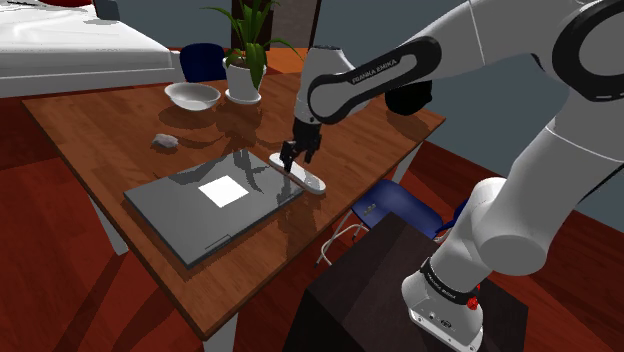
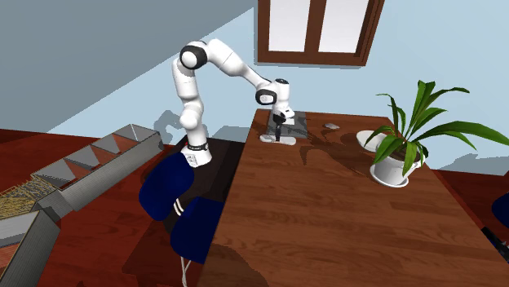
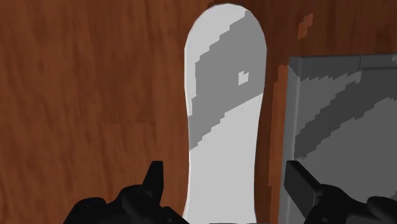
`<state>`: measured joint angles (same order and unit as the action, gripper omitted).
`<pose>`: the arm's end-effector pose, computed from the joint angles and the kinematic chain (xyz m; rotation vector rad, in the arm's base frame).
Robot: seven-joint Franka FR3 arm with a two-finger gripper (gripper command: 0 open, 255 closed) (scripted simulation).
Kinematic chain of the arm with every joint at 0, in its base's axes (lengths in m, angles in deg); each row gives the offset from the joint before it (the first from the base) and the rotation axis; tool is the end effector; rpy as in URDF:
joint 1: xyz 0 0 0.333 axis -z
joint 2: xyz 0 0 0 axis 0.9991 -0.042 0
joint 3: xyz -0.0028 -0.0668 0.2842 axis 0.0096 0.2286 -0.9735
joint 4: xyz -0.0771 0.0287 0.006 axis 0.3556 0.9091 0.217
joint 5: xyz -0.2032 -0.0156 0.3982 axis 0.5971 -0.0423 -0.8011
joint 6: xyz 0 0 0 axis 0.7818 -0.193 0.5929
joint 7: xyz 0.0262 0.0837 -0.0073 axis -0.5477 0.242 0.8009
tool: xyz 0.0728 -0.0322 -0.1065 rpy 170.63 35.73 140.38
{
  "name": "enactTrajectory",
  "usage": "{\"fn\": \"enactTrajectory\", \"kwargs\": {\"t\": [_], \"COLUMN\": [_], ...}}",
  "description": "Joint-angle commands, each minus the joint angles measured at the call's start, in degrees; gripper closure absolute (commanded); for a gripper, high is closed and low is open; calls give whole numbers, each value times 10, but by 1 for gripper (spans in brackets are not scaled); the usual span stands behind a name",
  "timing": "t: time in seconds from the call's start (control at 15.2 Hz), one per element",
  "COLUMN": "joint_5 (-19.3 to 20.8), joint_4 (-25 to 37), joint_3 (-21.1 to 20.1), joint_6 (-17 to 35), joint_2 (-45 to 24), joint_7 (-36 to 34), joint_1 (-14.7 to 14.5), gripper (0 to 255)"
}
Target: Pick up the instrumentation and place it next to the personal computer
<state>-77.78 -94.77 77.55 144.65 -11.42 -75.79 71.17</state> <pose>0.5354 0.0992 0.2622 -3.1206 -0.0831 -0.0162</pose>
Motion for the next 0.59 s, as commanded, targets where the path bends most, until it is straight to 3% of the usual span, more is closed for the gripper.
{"fn": "enactTrajectory", "kwargs": {"t": [0.0, 0.13, 0.53], "joint_5": [3, 6, 6], "joint_4": [13, 29, 29], "joint_3": [0, 0, 0], "joint_6": [-30, -65, -65], "joint_2": [18, 36, 36], "joint_7": [-2, -4, -4], "joint_1": [0, 0, 0], "gripper": [0, 0, 0]}}
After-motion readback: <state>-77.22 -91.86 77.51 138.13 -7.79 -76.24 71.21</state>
